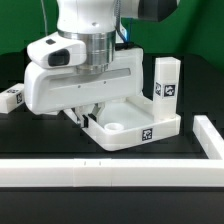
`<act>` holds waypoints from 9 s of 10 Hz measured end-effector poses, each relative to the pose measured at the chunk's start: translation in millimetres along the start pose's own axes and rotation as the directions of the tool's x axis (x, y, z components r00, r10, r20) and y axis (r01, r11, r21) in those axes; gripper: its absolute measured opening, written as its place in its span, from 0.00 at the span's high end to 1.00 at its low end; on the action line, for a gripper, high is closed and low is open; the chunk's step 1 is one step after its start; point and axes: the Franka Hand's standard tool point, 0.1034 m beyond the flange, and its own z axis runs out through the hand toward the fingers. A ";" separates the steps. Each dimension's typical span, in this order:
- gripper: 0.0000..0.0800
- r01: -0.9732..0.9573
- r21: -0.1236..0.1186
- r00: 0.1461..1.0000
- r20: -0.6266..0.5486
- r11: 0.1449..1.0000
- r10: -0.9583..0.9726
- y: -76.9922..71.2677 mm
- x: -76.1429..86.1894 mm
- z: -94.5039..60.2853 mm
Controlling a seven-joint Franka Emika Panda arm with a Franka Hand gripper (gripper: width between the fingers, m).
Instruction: Assemble desk
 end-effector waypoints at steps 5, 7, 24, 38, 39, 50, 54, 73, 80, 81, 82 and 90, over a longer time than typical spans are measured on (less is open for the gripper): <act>0.92 0.135 -0.021 0.991 -0.015 0.991 -0.135 -3.1 43.9 -2.7; 0.92 0.135 -0.021 0.991 -0.014 0.991 -0.136 -2.6 43.5 -2.7; 0.92 0.761 -0.039 0.649 0.060 0.648 -0.759 -21.4 110.1 -7.7; 0.92 0.838 -0.024 0.545 0.084 0.545 -0.834 -24.9 150.7 -10.2; 0.92 0.836 -0.025 0.548 0.084 0.548 -0.832 -24.8 150.8 -10.3; 0.19 0.766 -0.021 0.640 0.122 0.642 -0.759 15.9 67.0 -132.0; 0.19 0.637 -0.034 0.768 0.118 0.770 -0.629 14.4 67.1 -126.8; 0.19 -0.176 0.080 0.966 0.204 0.981 0.156 59.9 -102.0 -129.8; 0.19 -0.502 0.044 0.843 0.249 0.864 0.477 56.4 -118.8 -118.3; 0.19 -0.620 0.037 0.761 0.269 0.783 0.590 50.0 -118.8 -113.8; 0.19 -0.721 0.051 0.672 0.295 0.691 0.679 41.4 -116.7 -109.4; 0.19 -0.697 0.077 0.708 0.236 0.713 0.666 28.9 -121.2 -81.8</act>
Offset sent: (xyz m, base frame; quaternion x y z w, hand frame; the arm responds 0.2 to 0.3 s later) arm 0.0514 0.0407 -0.0038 0.0211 0.0292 -0.1129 0.9930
